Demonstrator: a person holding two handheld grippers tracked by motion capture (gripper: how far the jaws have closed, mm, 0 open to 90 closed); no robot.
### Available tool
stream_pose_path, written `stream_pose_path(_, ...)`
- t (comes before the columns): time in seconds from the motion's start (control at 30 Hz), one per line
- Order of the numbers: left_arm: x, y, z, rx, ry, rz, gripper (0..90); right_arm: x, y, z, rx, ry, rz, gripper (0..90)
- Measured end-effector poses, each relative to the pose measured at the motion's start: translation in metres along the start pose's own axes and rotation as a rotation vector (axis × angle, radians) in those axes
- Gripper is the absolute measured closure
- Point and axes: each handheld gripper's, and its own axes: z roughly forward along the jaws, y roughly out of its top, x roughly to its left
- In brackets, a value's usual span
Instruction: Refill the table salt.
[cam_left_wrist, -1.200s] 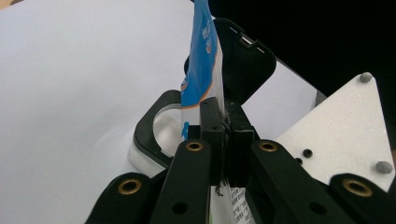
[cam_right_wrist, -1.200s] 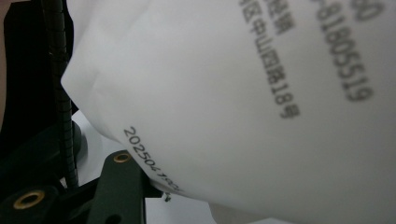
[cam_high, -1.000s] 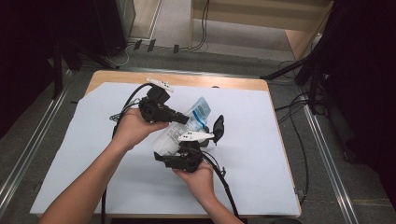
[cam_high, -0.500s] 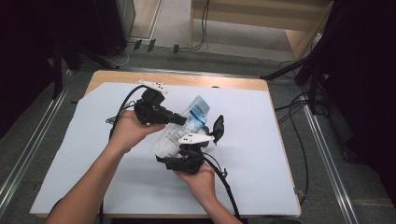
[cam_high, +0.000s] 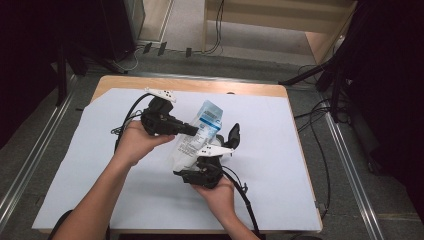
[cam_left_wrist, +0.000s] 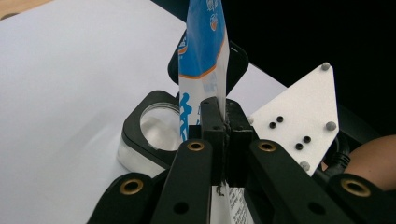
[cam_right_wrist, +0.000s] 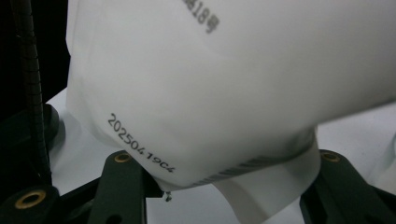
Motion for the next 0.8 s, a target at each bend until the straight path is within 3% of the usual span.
stream_pose_path(0.23,0.005,-0.008,-0.008,-0.004,-0.011,-0.023,90.0,-0.003,-0.004,-0.002,0.013,-0.014,-0.013,52.2)
stream_pose_path(0.53,0.003,-0.009,-0.015,-0.023,-0.058,-0.012,90.0,-0.007,-0.006,-0.003,0.007,-0.017,0.009,53.5)
stream_pose_path(0.8,0.003,-0.009,-0.013,-0.037,-0.061,-0.001,90.0,-0.010,-0.007,-0.006,-0.001,-0.016,0.020,55.3)
